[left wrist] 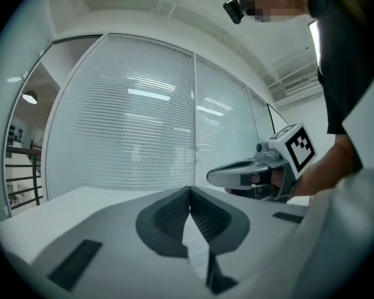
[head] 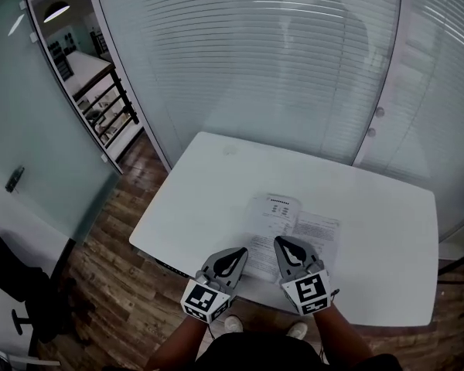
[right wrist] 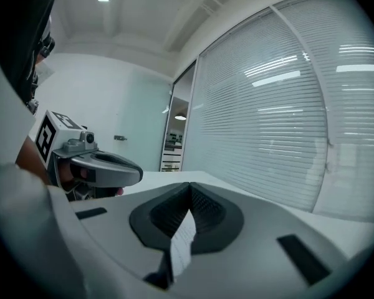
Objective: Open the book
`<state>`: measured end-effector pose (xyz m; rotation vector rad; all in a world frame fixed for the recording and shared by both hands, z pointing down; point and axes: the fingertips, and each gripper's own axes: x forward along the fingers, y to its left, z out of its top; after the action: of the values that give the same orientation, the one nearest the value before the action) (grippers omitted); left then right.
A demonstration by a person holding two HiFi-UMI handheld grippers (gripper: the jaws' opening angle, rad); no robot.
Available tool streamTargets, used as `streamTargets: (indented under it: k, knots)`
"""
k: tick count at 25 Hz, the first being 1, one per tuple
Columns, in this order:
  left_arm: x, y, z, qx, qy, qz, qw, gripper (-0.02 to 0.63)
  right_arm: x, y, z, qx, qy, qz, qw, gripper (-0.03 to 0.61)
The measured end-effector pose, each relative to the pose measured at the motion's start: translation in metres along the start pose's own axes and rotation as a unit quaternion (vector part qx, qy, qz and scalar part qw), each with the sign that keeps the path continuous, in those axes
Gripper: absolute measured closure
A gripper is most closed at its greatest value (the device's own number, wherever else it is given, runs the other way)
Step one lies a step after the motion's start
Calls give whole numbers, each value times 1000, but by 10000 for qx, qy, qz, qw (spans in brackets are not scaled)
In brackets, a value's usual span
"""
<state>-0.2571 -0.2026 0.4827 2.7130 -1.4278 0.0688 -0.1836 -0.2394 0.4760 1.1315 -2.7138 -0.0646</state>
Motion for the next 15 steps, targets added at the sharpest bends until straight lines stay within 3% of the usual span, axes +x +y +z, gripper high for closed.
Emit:
streamTargets:
  k: [7,15]
  knots:
    - [29,-39,16,254,-105,-430,9987,598,-46,-41,8,115,-322,-773,9964,572]
    - [46,-61,16,183,-141,-602,9979,598,-85,-61,3,281,-436,-1198,9914,572]
